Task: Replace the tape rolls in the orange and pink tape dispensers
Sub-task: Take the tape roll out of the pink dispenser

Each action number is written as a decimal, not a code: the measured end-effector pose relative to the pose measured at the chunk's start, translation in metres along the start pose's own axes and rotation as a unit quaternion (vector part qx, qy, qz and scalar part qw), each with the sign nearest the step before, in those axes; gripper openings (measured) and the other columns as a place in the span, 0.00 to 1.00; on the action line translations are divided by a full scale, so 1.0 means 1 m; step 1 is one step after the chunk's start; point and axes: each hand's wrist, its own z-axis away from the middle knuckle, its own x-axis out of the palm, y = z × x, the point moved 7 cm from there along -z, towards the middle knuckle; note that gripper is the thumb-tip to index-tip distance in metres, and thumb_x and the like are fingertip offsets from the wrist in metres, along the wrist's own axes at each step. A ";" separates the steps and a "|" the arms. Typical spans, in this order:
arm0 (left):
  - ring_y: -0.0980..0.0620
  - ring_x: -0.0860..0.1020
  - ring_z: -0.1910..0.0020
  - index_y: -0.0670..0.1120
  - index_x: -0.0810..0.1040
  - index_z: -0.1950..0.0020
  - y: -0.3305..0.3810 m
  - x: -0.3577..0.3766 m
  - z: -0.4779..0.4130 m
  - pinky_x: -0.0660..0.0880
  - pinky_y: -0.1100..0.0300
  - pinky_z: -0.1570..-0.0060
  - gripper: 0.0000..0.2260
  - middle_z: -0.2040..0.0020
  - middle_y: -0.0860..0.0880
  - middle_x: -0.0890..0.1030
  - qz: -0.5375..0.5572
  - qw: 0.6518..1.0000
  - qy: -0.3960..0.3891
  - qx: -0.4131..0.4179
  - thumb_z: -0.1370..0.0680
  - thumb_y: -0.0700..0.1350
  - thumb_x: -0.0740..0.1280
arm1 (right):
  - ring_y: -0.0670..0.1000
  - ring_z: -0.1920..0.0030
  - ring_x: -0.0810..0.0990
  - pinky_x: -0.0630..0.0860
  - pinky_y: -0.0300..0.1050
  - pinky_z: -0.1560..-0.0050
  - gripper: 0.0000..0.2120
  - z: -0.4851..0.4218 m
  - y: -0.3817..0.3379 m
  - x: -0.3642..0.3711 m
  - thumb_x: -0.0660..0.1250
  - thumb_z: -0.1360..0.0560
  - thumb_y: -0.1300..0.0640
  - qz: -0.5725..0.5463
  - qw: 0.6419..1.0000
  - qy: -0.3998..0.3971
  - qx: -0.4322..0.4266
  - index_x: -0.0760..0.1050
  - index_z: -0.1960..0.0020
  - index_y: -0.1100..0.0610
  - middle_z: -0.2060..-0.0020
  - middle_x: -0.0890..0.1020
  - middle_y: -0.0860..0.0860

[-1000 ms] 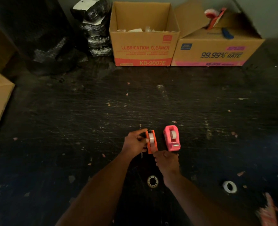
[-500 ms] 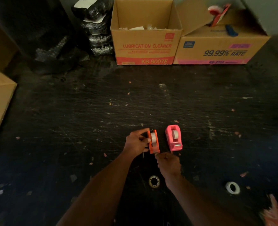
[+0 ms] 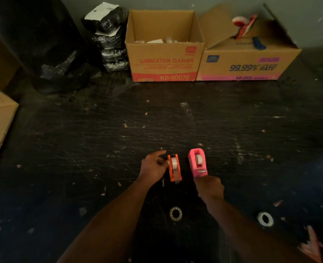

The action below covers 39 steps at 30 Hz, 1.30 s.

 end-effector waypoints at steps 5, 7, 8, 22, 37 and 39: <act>0.52 0.80 0.38 0.52 0.78 0.32 0.027 -0.002 -0.003 0.75 0.59 0.38 0.18 0.36 0.47 0.81 -0.060 0.995 0.059 0.053 0.22 0.46 0.70 | 0.48 0.64 0.78 0.71 0.40 0.69 0.07 -0.018 -0.027 -0.035 0.67 0.22 0.55 0.024 0.996 0.032 -0.086 0.82 0.50 0.55 0.57 0.83 0.53; 0.54 0.79 0.38 0.52 0.78 0.33 0.041 0.006 -0.004 0.73 0.62 0.41 0.17 0.35 0.49 0.80 -0.095 0.990 0.058 0.089 0.22 0.46 0.70 | 0.48 0.59 0.78 0.70 0.39 0.65 0.07 -0.026 -0.037 -0.040 0.67 0.23 0.57 0.037 0.992 0.021 -0.115 0.82 0.47 0.55 0.52 0.84 0.53; 0.54 0.79 0.38 0.53 0.78 0.33 0.047 0.010 -0.005 0.74 0.62 0.41 0.17 0.35 0.49 0.80 -0.102 0.989 0.053 0.098 0.22 0.47 0.70 | 0.49 0.56 0.79 0.72 0.40 0.60 0.07 -0.030 -0.041 -0.041 0.67 0.23 0.58 0.037 0.991 0.012 -0.126 0.82 0.46 0.55 0.50 0.84 0.54; 0.56 0.82 0.42 0.61 0.82 0.40 0.066 0.061 -0.022 0.73 0.46 0.34 0.13 0.46 0.59 0.86 -0.186 0.976 0.006 0.110 0.25 0.53 0.70 | 0.53 0.50 0.83 0.80 0.47 0.48 0.11 -0.053 -0.066 -0.026 0.71 0.30 0.62 0.093 0.961 -0.040 -0.257 0.83 0.48 0.52 0.53 0.86 0.52; 0.56 0.83 0.43 0.59 0.82 0.41 0.066 0.062 -0.022 0.74 0.47 0.35 0.13 0.47 0.58 0.87 -0.180 0.978 0.002 0.105 0.25 0.51 0.71 | 0.56 0.45 0.80 0.76 0.48 0.46 0.13 -0.045 -0.086 -0.028 0.71 0.28 0.60 0.248 0.885 -0.045 -0.391 0.81 0.45 0.50 0.44 0.80 0.53; 0.56 0.82 0.42 0.59 0.81 0.39 0.067 0.062 -0.021 0.73 0.47 0.34 0.13 0.46 0.58 0.87 -0.187 0.977 -0.001 0.104 0.23 0.50 0.70 | 0.56 0.41 0.79 0.75 0.48 0.43 0.17 -0.044 -0.087 -0.029 0.72 0.29 0.60 0.269 0.877 -0.057 -0.395 0.80 0.41 0.51 0.42 0.79 0.53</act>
